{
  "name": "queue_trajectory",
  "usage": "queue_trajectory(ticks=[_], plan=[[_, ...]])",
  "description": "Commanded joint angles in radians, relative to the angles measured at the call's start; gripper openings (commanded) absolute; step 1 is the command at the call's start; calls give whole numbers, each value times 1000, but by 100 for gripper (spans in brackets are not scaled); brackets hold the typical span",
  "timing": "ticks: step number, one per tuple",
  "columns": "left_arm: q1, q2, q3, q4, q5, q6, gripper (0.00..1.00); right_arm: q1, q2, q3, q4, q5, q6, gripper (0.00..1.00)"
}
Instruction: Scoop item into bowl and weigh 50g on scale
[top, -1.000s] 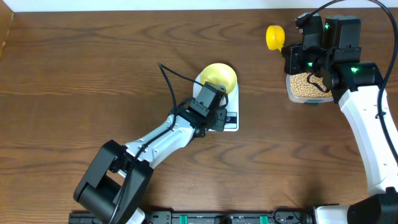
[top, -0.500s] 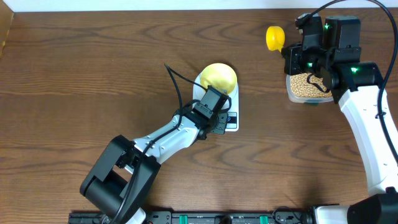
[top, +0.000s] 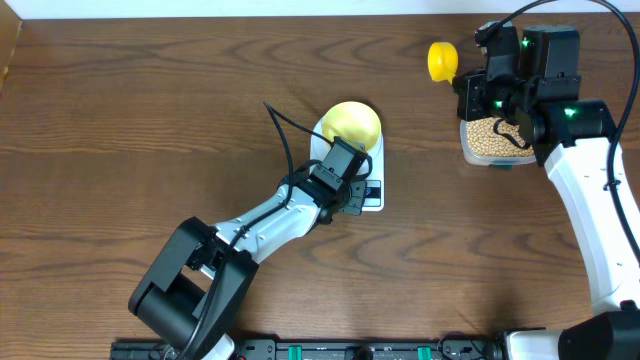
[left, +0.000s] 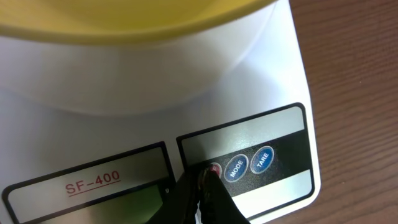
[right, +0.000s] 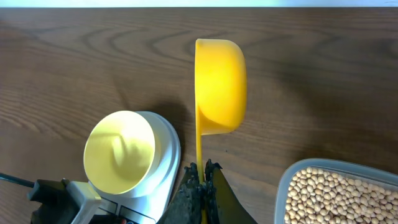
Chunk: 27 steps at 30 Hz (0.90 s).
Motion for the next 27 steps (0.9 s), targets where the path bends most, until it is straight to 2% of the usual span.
queue_trajectory(ticks=[1,27], plan=[[2,21,-5,1,10,1,7,-4,-6,4,-1,2,-15,1],[2,34,-5,-45,21,2,7,-4,-6,4,-4,2,-15,1]])
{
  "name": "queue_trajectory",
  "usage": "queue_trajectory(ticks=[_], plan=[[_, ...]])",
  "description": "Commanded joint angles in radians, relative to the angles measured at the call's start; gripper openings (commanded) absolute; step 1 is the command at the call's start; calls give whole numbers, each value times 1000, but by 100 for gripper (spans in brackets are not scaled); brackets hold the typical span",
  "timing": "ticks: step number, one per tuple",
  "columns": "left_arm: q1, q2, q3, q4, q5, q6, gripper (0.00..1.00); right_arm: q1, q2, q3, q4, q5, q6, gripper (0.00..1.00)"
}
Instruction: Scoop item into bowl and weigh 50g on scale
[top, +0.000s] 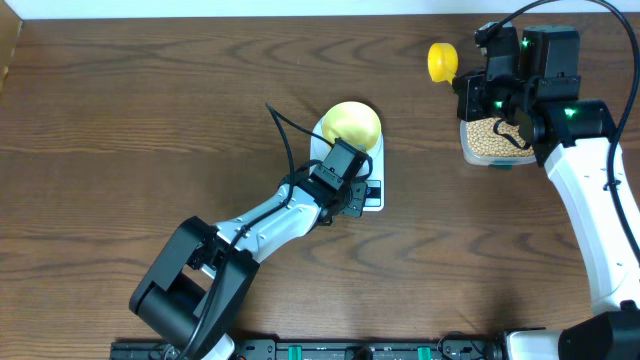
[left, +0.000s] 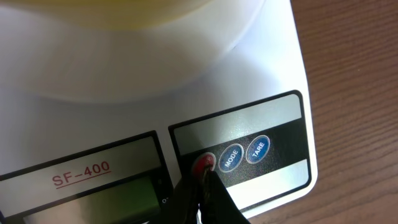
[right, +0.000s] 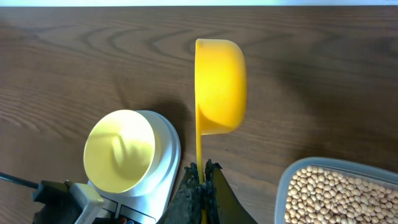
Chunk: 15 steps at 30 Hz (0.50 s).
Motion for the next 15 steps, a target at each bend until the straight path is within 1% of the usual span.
queue_trajectory(ticks=[1,6,10,15], plan=[[2,27,-9,-21,14,2,7,-4,-6,4,0,2,-15,1],[2,26,-9,-21,81,1,7,-4,-6,4,0,2,-15,1],[2,10,-9,-21,85,2,7,-4,-6,4,0,2,-15,1],[2,-56,-9,-29,86,1,7,-4,-6,4,0,2,-15,1]])
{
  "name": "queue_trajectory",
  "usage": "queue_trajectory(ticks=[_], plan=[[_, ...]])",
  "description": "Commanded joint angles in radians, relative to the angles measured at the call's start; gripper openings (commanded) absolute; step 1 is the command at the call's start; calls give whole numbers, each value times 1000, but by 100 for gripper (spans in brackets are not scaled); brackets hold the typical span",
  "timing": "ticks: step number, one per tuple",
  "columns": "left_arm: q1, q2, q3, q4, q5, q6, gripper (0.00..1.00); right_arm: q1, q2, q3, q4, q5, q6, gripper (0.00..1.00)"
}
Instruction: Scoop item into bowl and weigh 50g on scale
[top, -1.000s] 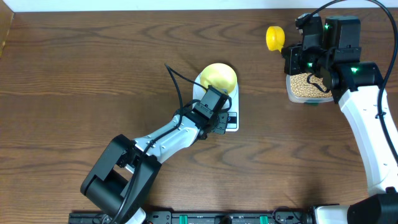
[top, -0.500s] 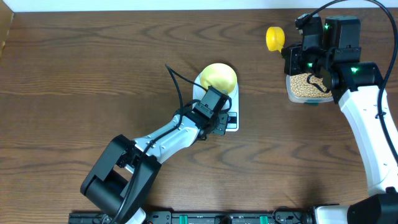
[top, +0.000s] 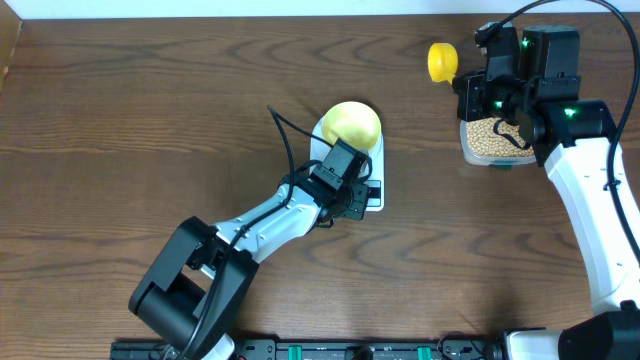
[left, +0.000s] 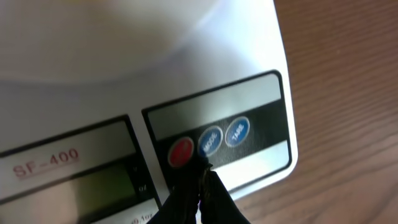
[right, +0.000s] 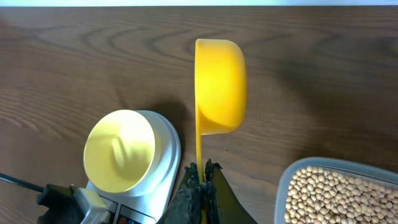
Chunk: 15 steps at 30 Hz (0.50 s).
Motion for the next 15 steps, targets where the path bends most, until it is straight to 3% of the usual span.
queue_trajectory(ticks=[1,15], plan=[[2,-63,-9,-13,14,1,7,-4,-6,4,0,2,-15,1],[0,-115,-9,-54,-3,-16,7,-4,-6,4,-1,2,-15,1]])
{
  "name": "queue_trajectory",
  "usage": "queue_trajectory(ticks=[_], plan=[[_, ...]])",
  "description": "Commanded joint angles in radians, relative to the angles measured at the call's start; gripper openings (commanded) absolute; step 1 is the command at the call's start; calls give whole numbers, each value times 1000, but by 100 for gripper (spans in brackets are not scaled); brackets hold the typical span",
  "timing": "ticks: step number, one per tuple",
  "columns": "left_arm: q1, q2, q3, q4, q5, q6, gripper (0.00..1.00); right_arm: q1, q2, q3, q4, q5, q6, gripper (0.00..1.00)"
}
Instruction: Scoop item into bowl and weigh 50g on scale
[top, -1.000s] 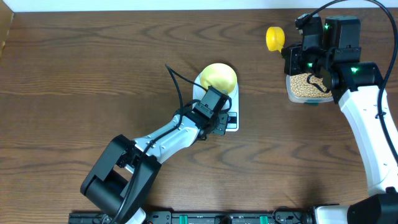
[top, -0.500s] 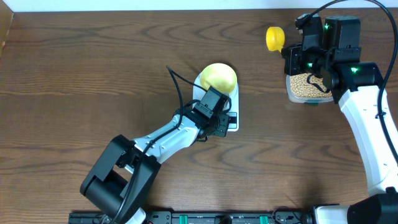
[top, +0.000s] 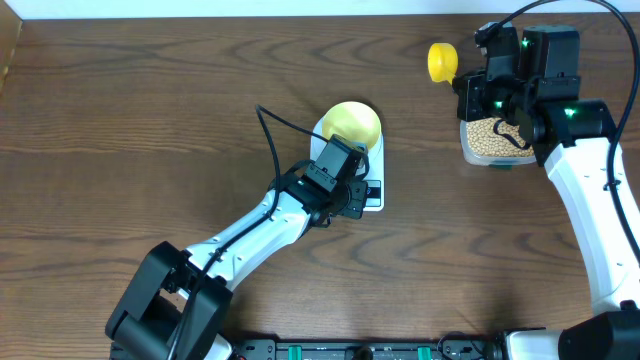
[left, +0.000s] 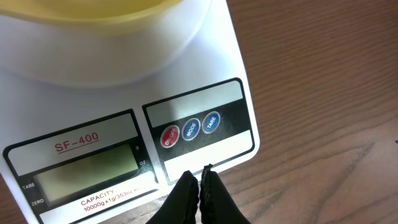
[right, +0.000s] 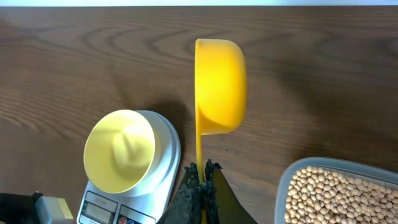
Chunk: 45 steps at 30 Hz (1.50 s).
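Note:
A white SF-400 scale (left: 205, 74) carries an empty yellow bowl (top: 350, 122) on its platform. Its red, MODE and TARE buttons (left: 190, 128) sit beside a display (left: 87, 174) on which I can read no digits. My left gripper (left: 200, 177) is shut and empty, its tips raised over the scale's front edge, just below the buttons. My right gripper (right: 202, 171) is shut on the handle of an empty yellow scoop (right: 221, 84), held in the air beside a clear container of soybeans (right: 339, 193). From overhead, the scoop (top: 441, 60) hangs left of the container (top: 485, 140).
Dark wooden tabletop (top: 150, 120) all round. The left arm (top: 250, 230) lies diagonally from the near edge up to the scale (top: 377, 160). The right arm (top: 590, 200) runs along the right edge. A black cable (top: 268, 140) loops left of the bowl.
My left gripper has pulled back and up from the button strip; its shut tips were just under the red and MODE buttons, now they hang over the scale's front edge. The right arm has not moved.
My shut left gripper first had its tips on the red button, and still touched it a second ago. Then the tips stood just below the buttons, and now they are withdrawn to the scale's edge. My right gripper has held the empty scoop still throughout.

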Motion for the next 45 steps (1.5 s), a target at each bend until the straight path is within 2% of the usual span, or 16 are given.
queue_trajectory(ticks=[1,11,18,45], plan=[[1,2,-7,-2,-7,-14,7,-4,-6,4,0,2,-15,1],[1,72,-7,29,-26,-12,7,-4,-6,4,-1,1,-15,1],[1,96,-7,48,-134,-12,7,-4,-6,4,0,1,-15,1],[0,134,-7,79,-118,-58,7,-4,-6,4,1,-6,-8,1]])
